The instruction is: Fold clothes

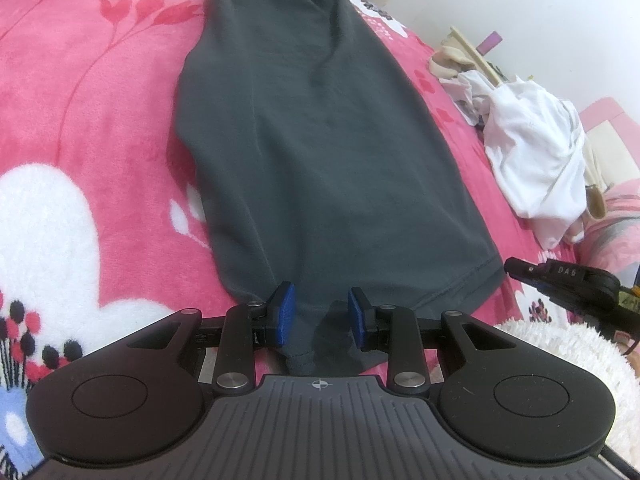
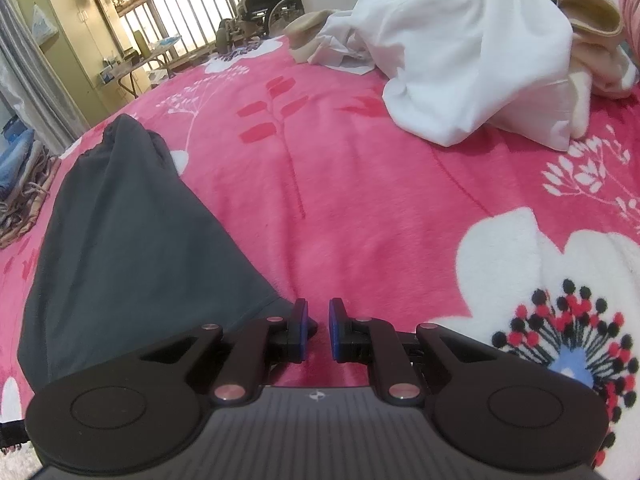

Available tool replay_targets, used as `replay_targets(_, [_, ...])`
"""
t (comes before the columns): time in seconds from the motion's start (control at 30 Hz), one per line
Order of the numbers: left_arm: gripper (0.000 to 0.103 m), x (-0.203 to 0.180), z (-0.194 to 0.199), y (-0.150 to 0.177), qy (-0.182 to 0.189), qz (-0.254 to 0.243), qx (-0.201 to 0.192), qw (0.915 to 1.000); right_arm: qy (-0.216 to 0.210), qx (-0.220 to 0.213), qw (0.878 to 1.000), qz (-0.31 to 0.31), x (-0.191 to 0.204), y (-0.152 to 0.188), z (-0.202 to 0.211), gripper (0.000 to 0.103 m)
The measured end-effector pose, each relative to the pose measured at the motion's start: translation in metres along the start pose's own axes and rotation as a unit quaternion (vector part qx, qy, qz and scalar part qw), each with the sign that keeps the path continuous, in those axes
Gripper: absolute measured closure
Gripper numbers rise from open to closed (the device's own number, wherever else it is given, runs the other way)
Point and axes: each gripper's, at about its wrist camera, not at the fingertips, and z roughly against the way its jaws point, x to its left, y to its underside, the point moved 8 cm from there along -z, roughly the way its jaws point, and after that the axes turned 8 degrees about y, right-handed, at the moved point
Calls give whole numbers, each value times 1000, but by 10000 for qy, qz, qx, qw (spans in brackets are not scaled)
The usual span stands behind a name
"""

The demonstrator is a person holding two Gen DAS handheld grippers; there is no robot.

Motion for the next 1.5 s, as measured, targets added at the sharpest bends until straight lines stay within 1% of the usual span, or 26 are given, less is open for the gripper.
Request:
replay_targets(0.07, [74,-2,5,-1,8,-59,16,10000,-97,-41,9999,-136,-5,-2,3,89])
replay_targets(0.17, [70,-5,18,-5,40,-218,-55,9997,-396,-182,9988,-209,-9,-11,9,88])
replay_targets(0.23, [68,-5,27,-9,165,-236,-143,9995,-616,-228,9978,-19,-4,-20,11,82])
replay_targets(0.27, [67,-4,31,-12,214,-200,-178,9994,-738,-222,9970,46,-2,-25,11,80])
replay_targets(0.3, [67,-1,34,-14,238,-150,-209,9994,-873,-194,9960,63,1,-31,11,74])
replay_targets(0.33, [66,3,37,-17,245,-85,-249,9994,-1026,-121,9946,48,5,-38,8,67])
replay_targets(0.4, [65,13,39,-20,271,117,-294,9991,-1361,123,9906,-40,11,-50,0,59])
replay_targets(0.47, [65,25,37,-21,329,412,-272,9982,-1669,414,9849,-186,17,-60,-12,57])
replay_targets(0.53, [65,33,31,-19,412,643,-184,9969,-1944,740,9777,-287,24,-66,-27,51])
replay_targets(0.6, [65,36,24,-17,523,790,-67,9955,-2055,1007,9730,-310,30,-69,-43,51])
replay_targets(0.67, [65,36,16,-13,607,850,4,9945,-2043,1237,9705,-341,33,-65,-58,51])
replay_targets(0.73, [65,36,14,-12,608,866,3,9944,-2036,1439,9678,-355,35,-61,-71,51])
replay_targets(0.83, [65,39,22,-17,600,951,-110,9936,-2085,1517,9658,-266,36,-52,-74,51])
replay_targets(0.93, [65,49,32,-26,501,1026,-293,9930,-2250,1409,9636,-325,36,-56,-69,51])
replay_targets(0.97, [64,52,33,-27,499,1068,-295,9926,-2288,1380,9631,-330,36,-57,-69,51])
replay_targets(1.07, [62,51,22,-22,715,1186,-72,9903,-2274,1444,9622,-397,38,-57,-77,51])
replay_targets(1.27, [59,40,8,-14,939,1344,-189,9863,-2598,1743,9457,-879,39,-45,-88,49])
replay_targets(1.4, [60,39,5,-6,1201,1704,-66,9780,-2895,2056,9275,-1169,33,-33,-85,49])
replay_targets(1.5, [60,35,5,1,1279,1677,27,9775,-3045,2265,9184,-1122,29,-21,-77,50])
